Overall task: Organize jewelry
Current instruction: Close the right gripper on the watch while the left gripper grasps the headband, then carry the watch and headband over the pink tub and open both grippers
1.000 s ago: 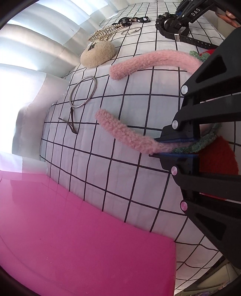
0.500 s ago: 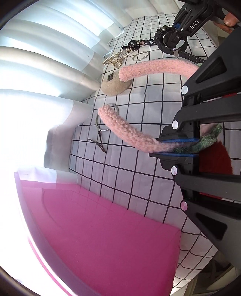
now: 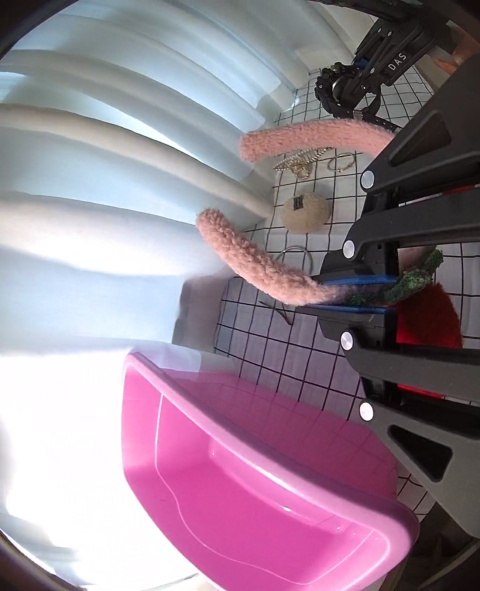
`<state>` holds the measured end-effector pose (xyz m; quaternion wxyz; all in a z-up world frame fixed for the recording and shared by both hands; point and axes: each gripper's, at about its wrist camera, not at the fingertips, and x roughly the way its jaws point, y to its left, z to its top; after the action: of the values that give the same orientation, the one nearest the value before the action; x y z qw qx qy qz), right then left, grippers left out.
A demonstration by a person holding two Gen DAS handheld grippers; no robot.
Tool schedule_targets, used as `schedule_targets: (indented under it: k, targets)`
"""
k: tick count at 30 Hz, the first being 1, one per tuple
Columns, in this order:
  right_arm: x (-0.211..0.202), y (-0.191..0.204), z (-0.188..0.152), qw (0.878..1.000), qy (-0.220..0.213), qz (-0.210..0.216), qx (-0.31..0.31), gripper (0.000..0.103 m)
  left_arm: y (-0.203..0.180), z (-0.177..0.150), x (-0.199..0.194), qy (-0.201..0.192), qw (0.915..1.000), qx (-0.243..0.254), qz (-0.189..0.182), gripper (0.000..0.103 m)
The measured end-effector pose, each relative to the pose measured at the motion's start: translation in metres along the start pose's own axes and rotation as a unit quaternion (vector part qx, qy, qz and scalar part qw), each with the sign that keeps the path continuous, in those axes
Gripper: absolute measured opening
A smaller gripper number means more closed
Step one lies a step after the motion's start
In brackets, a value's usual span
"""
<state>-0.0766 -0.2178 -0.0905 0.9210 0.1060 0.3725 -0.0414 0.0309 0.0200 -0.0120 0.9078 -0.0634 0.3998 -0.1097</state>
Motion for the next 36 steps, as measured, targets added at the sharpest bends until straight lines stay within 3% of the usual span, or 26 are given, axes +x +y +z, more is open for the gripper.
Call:
schedule_targets:
  k: [8, 18, 22, 28, 36]
  targets:
    - [-0.025, 0.059, 0.069, 0.994, -0.062, 0.064, -0.055, 0.029, 0.032, 0.054, -0.05, -0.077, 0.9961, -0.031, 0.03, 0.009]
    - [-0.009, 0.205, 0.13, 0.968, -0.081, 0.179, -0.159, 0.029, 0.146, 0.089, -0.101, -0.128, 0.9779, -0.096, 0.135, 0.009]
    - [0.011, 0.265, 0.139, 0.957, -0.065, 0.202, -0.2, 0.029, 0.19, 0.09, -0.104, -0.117, 0.9709, -0.121, 0.17, 0.009]
    - [0.062, 0.335, 0.131, 0.948, 0.002, 0.2, -0.248, 0.029, 0.243, 0.076, -0.074, -0.065, 0.9629, -0.142, 0.22, 0.009]
    - [0.112, 0.368, 0.111, 0.945, 0.059, 0.16, -0.28, 0.029, 0.259, 0.059, -0.038, -0.017, 0.9635, -0.128, 0.234, 0.011]
